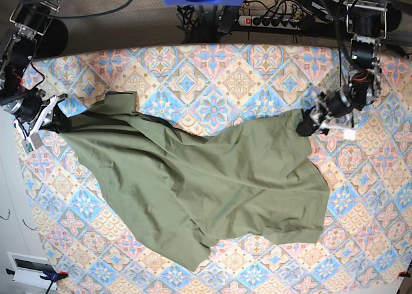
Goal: Layout the t-shirt on the table in an organized manner, then fold the t-shirt properly
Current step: 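Regrasp the shirt edge with the left gripper, then pull the shirt edge taut with both grippers, spreading it flat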
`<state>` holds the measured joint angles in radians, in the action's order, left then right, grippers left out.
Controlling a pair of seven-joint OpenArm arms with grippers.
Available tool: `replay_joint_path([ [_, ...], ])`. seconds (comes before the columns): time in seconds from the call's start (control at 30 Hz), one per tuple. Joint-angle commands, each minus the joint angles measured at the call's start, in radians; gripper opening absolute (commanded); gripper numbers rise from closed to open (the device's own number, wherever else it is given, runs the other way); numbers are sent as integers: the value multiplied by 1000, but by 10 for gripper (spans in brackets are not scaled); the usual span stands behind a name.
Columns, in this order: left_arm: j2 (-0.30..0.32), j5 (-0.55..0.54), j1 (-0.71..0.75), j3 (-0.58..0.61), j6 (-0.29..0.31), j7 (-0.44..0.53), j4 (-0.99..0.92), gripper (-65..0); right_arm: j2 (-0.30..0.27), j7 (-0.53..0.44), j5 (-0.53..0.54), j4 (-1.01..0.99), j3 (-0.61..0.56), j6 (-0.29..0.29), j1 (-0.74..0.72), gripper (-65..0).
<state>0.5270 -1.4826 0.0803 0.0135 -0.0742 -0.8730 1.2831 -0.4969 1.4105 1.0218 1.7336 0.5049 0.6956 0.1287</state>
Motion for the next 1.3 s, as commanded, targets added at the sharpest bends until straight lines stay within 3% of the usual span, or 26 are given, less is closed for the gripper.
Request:
replay_joint_path([
  [0.0, -11, -1, -10, 16, -2, -27, 14, -351, -24, -21, 12, 13, 10, 3, -13, -645],
  [0.1, -41, -1, -20, 27, -2, -28, 16, -353, -24, -21, 12, 13, 11, 3, -13, -645],
  [0.17, -46, -1, -20, 27, 0, -28, 16, -393, -24, -21, 12, 13, 11, 3, -13, -645],
  [0.23, -43, -1, -15, 36, 6, -28, 16, -487, -24, -21, 12, 13, 13, 3, -13, -645],
  [0.3, -38, -1, -14, 35, 6, -28, 16, -644, -24, -21, 12, 13, 13, 3, -13, -645],
  [0.53, 72, -1, 16, -4, 6, -30, 25, -650, -24, -21, 12, 12, 11, 3, -11, -645],
  [0.9, 215, -1, 209, -178, 7, -114, 258, -650, -24, -15, 12, 19, 2, 3, 87, -646],
  [1.1, 259, -1, 336, -280, 9, -117, 278, -650, -24, -14, 12, 21, 10, 3, 208, -646],
  [1.27, 256, -1, 439, -372, 9, -150, 341, -650, -24, -14, 12, 21, 10, 3, 305, -646],
])
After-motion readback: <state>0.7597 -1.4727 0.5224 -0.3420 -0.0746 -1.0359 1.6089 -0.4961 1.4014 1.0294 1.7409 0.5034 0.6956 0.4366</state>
